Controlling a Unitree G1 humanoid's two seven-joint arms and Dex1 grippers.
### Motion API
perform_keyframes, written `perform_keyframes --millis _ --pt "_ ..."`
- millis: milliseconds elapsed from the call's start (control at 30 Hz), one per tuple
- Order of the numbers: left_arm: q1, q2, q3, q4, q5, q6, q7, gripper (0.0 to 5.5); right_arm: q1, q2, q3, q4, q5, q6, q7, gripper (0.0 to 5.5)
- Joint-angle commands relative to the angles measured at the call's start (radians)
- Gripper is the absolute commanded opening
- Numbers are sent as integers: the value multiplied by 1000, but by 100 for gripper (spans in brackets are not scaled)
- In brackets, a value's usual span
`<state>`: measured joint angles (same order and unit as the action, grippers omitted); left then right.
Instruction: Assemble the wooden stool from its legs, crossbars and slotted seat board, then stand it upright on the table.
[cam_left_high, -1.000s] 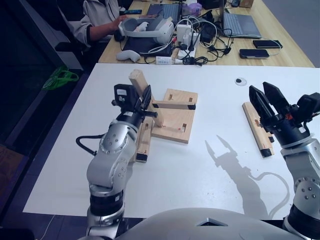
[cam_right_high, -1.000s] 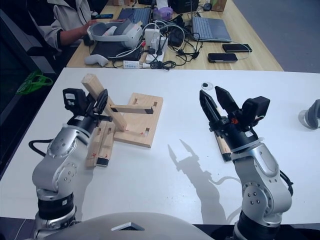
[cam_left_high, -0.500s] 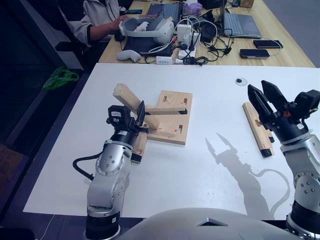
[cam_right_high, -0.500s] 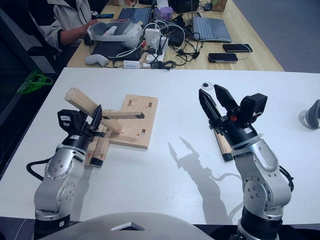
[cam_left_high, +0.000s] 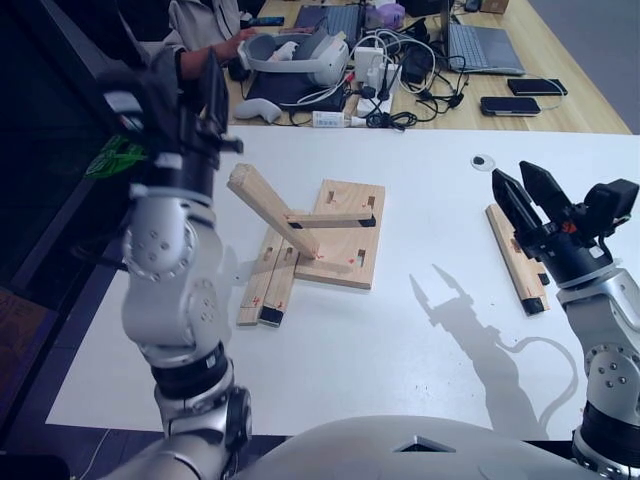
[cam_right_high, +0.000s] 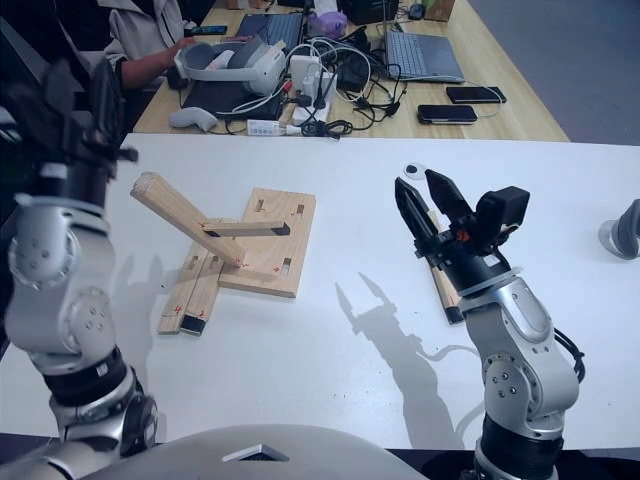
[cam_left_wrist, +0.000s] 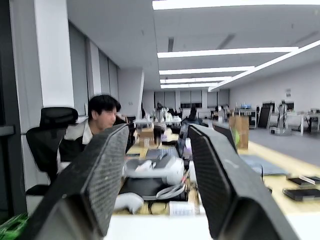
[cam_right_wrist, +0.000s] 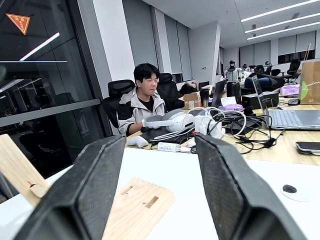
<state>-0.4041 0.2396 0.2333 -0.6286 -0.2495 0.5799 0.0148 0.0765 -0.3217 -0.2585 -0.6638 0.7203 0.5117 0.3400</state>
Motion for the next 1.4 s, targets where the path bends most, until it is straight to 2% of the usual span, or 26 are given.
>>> perform_keyframes --millis 33,200,367,533,700,767,900,967,1033,1100,1167,1267,1400 --pt "-61 27 13 71 -71 133 -36 220 -20 -12 1 9 -1 -8 -8 258" --pt "89 64 -112 52 -122 425 -89 220 -36 -30 7 34 -6 -2 -3 258" --pt "98 25 -137 42 -127 430 -79 220 -29 -38 25 41 -11 2 5 258" --pt "-29 -12 -46 98 -119 365 -37 220 -27 -37 42 43 -8 -1 -1 258" --pt "-140 15 44 163 -104 316 -4 220 -32 -32 41 52 -8 -4 -16 258" --pt "-187 40 109 208 -106 310 14 220 -32 -26 35 61 -6 -5 -27 258" --pt "-219 188 227 347 -68 312 17 220 -34 -18 21 90 -9 -10 -52 258" --pt "-120 281 177 379 -42 436 -26 220 -35 -17 25 99 -12 -13 -56 258" --pt "-8 328 95 349 -48 544 -81 253 -28 -17 26 95 -15 -13 -61 258" --pt "93 340 26 285 -93 663 -139 284 -17 -15 23 87 -17 -11 -67 258" --pt "164 332 -27 220 -137 775 -182 290 -9 -16 24 82 -18 -6 -73 258" --pt "236 351 -113 162 -161 843 -227 290 -6 -20 27 79 -21 -1 -80 258" --pt "298 420 -205 122 -148 843 -267 290 -13 -26 30 81 -23 8 -85 258"
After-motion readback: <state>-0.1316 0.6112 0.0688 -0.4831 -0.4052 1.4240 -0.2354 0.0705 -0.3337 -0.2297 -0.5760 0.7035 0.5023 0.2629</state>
